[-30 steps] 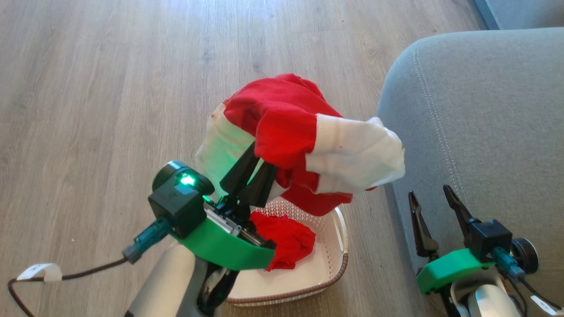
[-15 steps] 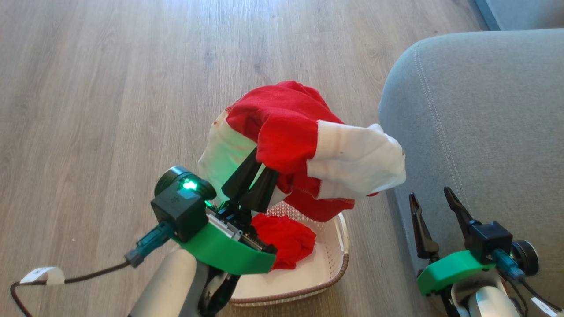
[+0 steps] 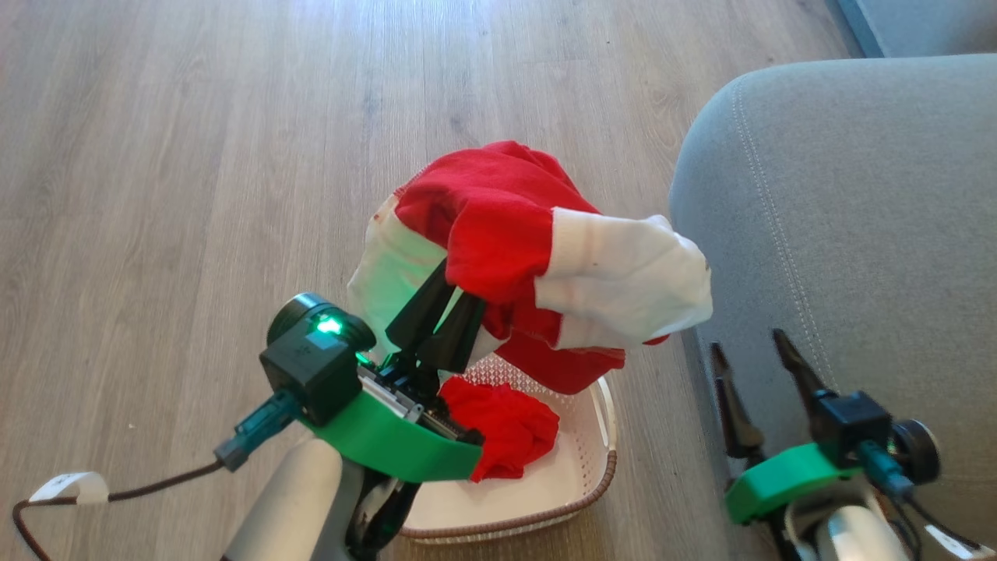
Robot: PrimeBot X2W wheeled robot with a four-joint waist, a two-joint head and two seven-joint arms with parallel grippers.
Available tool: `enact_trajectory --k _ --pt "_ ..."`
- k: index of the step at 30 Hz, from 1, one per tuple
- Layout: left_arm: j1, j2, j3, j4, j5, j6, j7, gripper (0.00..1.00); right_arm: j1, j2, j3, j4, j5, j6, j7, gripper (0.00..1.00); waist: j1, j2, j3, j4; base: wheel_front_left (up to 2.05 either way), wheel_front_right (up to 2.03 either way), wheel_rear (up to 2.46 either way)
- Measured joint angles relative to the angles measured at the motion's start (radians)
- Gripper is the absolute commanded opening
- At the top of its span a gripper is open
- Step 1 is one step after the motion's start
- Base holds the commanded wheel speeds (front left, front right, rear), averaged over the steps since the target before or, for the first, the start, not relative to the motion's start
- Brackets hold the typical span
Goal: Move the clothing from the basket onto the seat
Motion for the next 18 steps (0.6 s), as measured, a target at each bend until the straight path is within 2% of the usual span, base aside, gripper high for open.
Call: enact_trajectory --k 5,6,10,13,18 --pt "0.0 0.0 0.014 0.003 0.0 0.0 0.0 0.0 0.001 0.0 0.097 -0.055 0.012 0.0 0.0 1.0 0.0 0.0 0.005 -0.002 0.0 0.0 0.0" --pt "0.0 0.0 0.015 0.004 0.0 0.0 0.0 0.0 0.003 -0.012 0.158 -0.093 0.019 0.0 0.0 1.0 0.0 0.0 0.008 -0.003 0.0 0.0 0.0" --pt "-0.003 0.0 0.017 0.005 0.001 0.0 0.0 0.0 0.002 -0.092 0.274 -0.207 0.015 0.0 0.0 1.0 0.0 0.0 0.024 -0.003 0.0 0.0 0.0" --pt "-0.004 0.0 0.018 0.009 0.003 0.0 0.0 0.0 -0.001 -0.127 0.318 -0.281 0.007 0.0 0.0 1.0 0.0 0.0 0.037 -0.002 0.0 0.0 0.0" --pt "-0.007 0.0 0.015 0.02 0.021 0.0 0.0 0.0 -0.018 -0.144 0.316 -0.34 -0.045 0.0 0.0 1.0 0.0 0.0 0.05 -0.001 0.0 0.0 0.0"
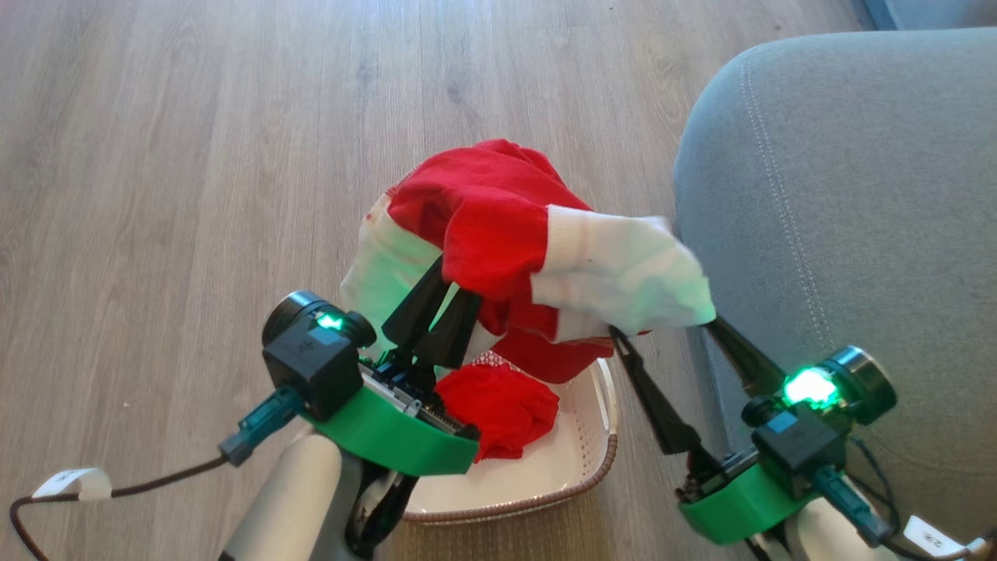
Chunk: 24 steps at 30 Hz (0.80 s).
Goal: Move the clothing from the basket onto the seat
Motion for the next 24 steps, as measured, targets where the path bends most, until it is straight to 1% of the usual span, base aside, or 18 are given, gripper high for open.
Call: enact_trajectory --k 4,9,13,18,24 --pt "-0.005 0.0 -0.012 0.007 0.011 0.0 0.0 0.0 -0.001 0.001 -0.036 -0.004 -0.031 0.0 0.0 1.0 0.0 0.0 0.006 0.005 0.0 0.0 0.0" --pt "-0.024 0.0 -0.056 0.008 0.033 0.0 0.0 0.0 -0.02 -0.01 -0.039 0.01 -0.059 0.0 0.0 1.0 0.0001 0.0 0.008 0.012 0.0 0.0 0.0" --pt "-0.034 0.002 -0.1 0.008 0.058 0.0 0.0 0.0 -0.052 -0.049 0.005 0.037 -0.08 0.0 0.0 1.0 0.0001 0.0 0.009 0.017 0.0 0.0 0.0" --pt "-0.061 0.015 -0.171 0.006 0.069 0.0 0.0 0.0 -0.112 -0.101 0.087 0.053 -0.112 0.0 0.0 1.0 0.0001 0.0 0.012 0.023 0.0 0.0 0.0" --pt "-0.062 0.025 -0.198 0.007 0.067 0.0 0.0 0.0 -0.165 -0.11 0.134 0.07 -0.143 0.0 0.0 1.0 0.0001 0.0 0.014 0.032 0.0 0.0 0.0"
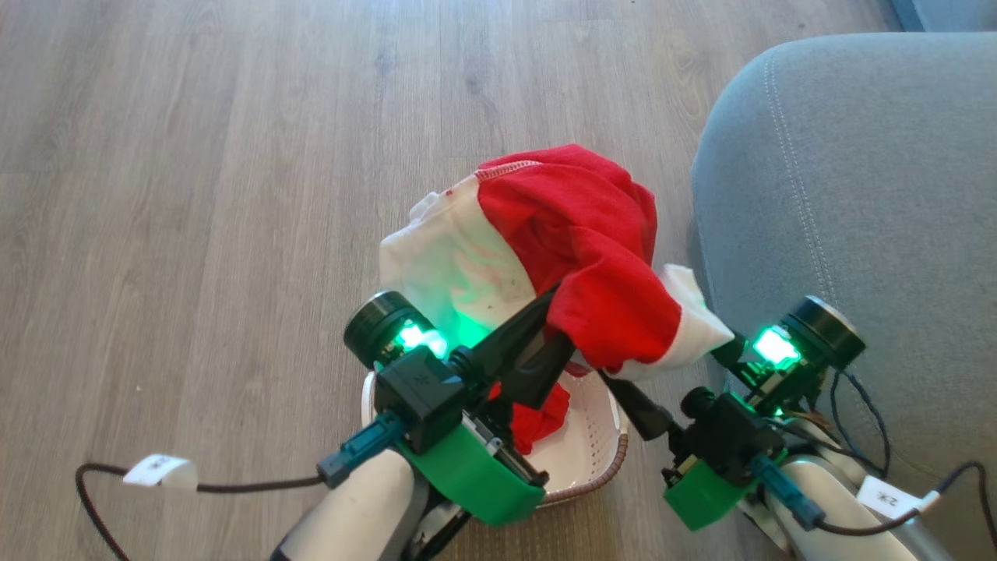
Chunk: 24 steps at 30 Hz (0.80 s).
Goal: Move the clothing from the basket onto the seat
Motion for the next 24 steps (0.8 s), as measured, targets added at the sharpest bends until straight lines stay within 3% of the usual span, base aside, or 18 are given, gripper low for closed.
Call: enact_trajectory --k 14,24 --pt "-0.001 0.006 -0.035 0.034 -0.021 0.0 0.0 0.0 -0.042 0.013 0.054 0.023 -0.054 0.002 0.0 1.0 0.0 0.0 -0.004 0.027 0.0 0.0 0.0" --pt "-0.018 0.019 -0.089 0.059 -0.018 0.0 0.0 0.0 -0.056 0.064 0.043 0.071 -0.084 0.002 0.0 1.0 0.0 0.0 -0.003 0.039 0.0 0.0 0.0"
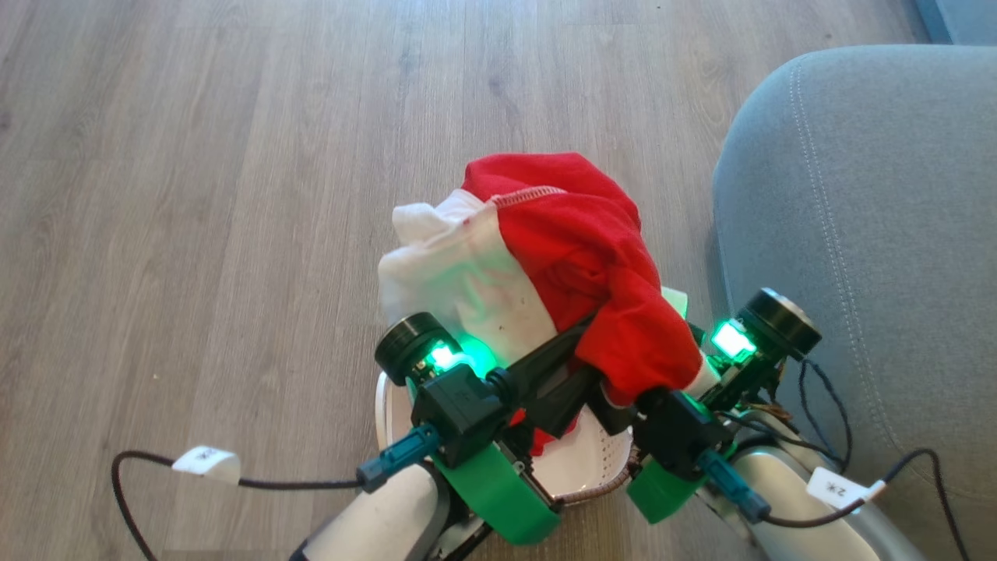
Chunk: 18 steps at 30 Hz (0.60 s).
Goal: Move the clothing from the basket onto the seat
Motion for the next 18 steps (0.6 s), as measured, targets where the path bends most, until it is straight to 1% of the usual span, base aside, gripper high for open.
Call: enact_trajectory --k 5,6,7,12,18 --pt "0.0 0.003 -0.005 0.0 -0.007 0.0 0.0 0.0 -0.005 0.012 0.016 0.012 0.012 0.0 0.0 1.0 0.0 0.0 -0.002 0.006 0.0 0.0 0.0" --pt "0.0 0.004 -0.005 0.0 -0.009 0.0 0.0 0.0 -0.006 0.017 0.016 0.016 0.024 0.0 0.0 0.49 0.0 0.0 -0.003 0.007 0.0 0.0 0.0" --pt "0.0 0.005 -0.005 0.0 -0.009 0.0 0.0 0.0 -0.006 0.021 0.015 0.015 0.035 0.0 0.0 0.0 0.0 0.0 -0.005 0.008 0.0 0.0 0.0" --pt "0.0 0.005 -0.001 0.0 -0.009 0.0 -0.004 0.0 -0.006 0.038 -0.001 0.009 0.072 0.0 0.0 0.0 0.0 0.0 -0.009 0.01 0.0 0.0 0.0" --pt "0.0 0.004 0.003 0.0 -0.009 0.0 -0.004 0.0 0.006 0.043 -0.026 0.001 0.078 0.0 0.0 0.0 0.0 0.0 -0.016 0.01 0.0 0.0 0.0"
